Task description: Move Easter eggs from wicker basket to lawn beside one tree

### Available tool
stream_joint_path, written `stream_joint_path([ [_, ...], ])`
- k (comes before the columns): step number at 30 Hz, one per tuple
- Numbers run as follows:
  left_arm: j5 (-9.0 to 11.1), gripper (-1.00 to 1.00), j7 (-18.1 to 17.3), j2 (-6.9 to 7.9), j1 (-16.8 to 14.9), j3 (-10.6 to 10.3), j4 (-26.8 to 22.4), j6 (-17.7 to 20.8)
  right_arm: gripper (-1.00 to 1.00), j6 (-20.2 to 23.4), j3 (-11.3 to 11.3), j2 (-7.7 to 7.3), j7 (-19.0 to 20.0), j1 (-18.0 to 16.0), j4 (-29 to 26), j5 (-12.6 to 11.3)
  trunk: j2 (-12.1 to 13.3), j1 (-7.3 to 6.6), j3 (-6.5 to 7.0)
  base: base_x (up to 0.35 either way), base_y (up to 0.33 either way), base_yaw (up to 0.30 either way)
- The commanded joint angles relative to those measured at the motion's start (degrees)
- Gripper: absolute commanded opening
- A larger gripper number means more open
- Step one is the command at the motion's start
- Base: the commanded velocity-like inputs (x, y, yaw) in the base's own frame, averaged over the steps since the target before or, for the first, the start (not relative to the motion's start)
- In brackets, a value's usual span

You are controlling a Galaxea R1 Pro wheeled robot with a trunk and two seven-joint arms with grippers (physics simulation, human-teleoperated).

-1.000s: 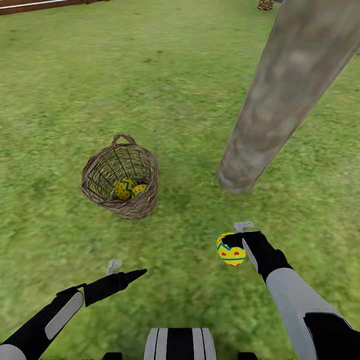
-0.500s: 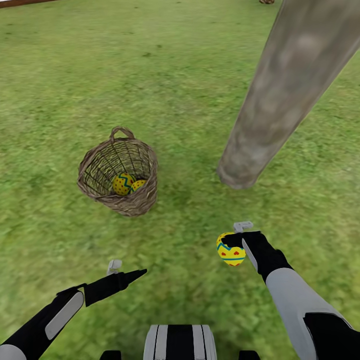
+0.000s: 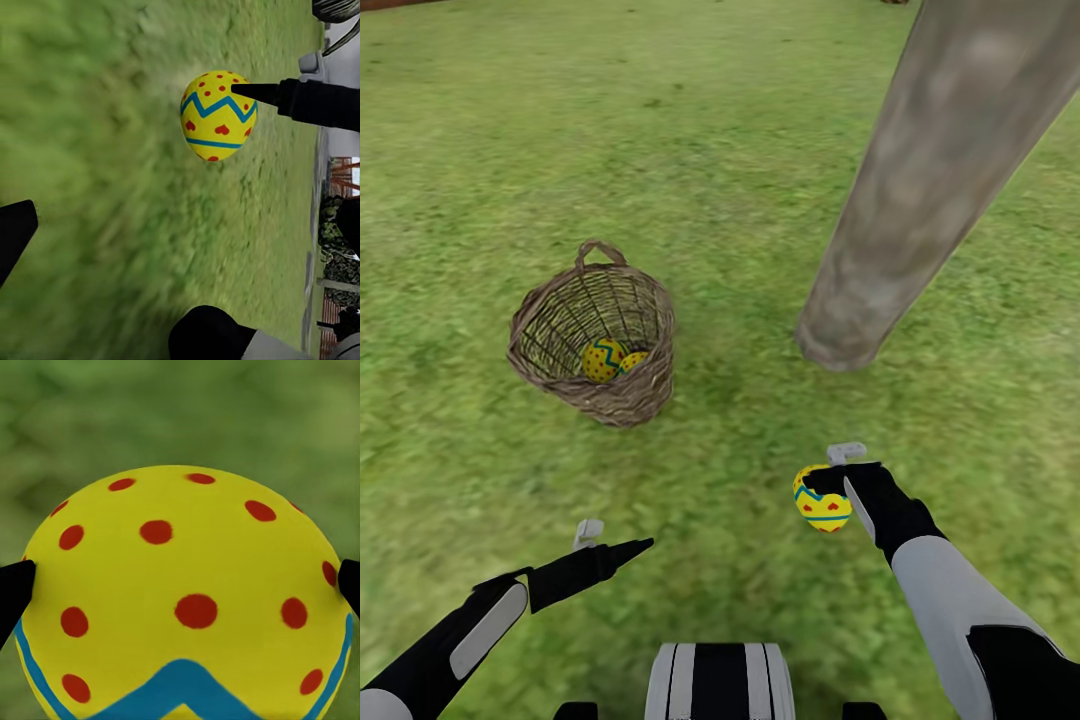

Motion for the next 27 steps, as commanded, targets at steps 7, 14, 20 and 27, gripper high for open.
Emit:
stream_joint_path([
  [7,0.00,1.00,0.00,0.00,-0.01,0.00,0.00,0.00,-1.00,0.05,0.01,0.01,0.01,0.00,0.00,0.02,-1.22,0.66,-0.54,0.000,0.000,0.000],
  [14,0.01,1.00,0.00,0.00,-0.02,0.00,0.00,0.00,-1.00,0.09,0.01,0.01,0.11,0.00,0.00,0.10,-1.22,0.66,-0.54,0.000,0.000,0.000],
  [20,0.01,1.00,-0.02,0.00,0.00,0.00,0.00,0.00,-1.00,0.09,0.01,-0.02,0.15,0.00,0.00,0.10,-2.09,1.21,-1.79,0.000,0.000,0.000],
  [27,-0.05,1.00,-0.08,0.00,0.00,0.00,0.00,0.00,-1.00,0.09,0.01,-0.01,0.15,0.00,0.00,0.10,-2.13,1.29,-2.45,0.000,0.000,0.000],
])
